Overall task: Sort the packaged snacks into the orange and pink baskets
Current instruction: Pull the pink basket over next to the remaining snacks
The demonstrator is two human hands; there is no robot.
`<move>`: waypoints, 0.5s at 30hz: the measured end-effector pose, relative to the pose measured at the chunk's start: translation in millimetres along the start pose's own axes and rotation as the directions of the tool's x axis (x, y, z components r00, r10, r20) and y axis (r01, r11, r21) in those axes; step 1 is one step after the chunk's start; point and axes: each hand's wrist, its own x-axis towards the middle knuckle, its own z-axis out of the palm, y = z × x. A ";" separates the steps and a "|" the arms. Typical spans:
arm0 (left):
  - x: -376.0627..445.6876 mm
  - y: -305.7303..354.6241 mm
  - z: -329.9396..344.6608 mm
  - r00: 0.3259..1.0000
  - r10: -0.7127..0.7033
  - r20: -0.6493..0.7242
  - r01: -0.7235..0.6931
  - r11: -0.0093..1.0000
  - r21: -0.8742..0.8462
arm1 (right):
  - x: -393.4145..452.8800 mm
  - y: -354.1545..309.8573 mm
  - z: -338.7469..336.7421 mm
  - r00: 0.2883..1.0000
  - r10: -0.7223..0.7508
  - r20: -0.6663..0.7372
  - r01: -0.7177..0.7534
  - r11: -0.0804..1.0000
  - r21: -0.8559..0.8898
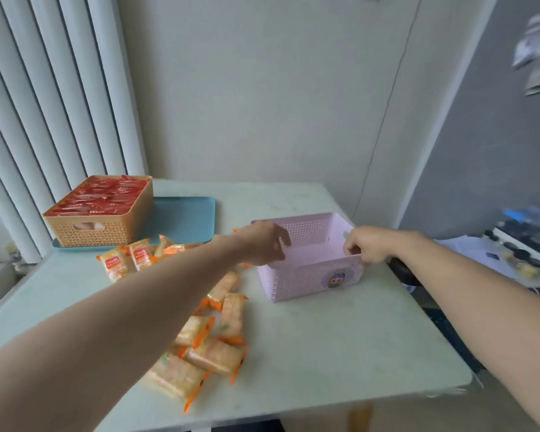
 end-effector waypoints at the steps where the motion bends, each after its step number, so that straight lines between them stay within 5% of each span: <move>1: -1.2 2.9 3.2 0.998 0.005 0.066 -0.007 0.999 0.033 | 0.7 -1.9 -0.2 1.000 -0.002 0.002 0.002 1.000 -0.019; 7: -15.9 -1.0 1.0 0.996 0.024 0.089 -0.031 0.997 0.071 | 5.1 -13.8 2.4 1.000 -0.005 -0.025 0.004 0.999 -0.038; 12: -47.0 -45.4 -28.9 0.979 -0.035 -0.199 0.027 0.999 -0.041 | 6.2 -53.3 -24.0 0.977 0.135 0.163 -0.101 0.974 -0.201; 15: -75.6 -85.8 -48.7 0.944 -0.190 -0.269 0.173 0.981 -0.086 | 2.1 -113.8 -59.6 1.000 0.012 0.007 -0.010 0.986 -0.168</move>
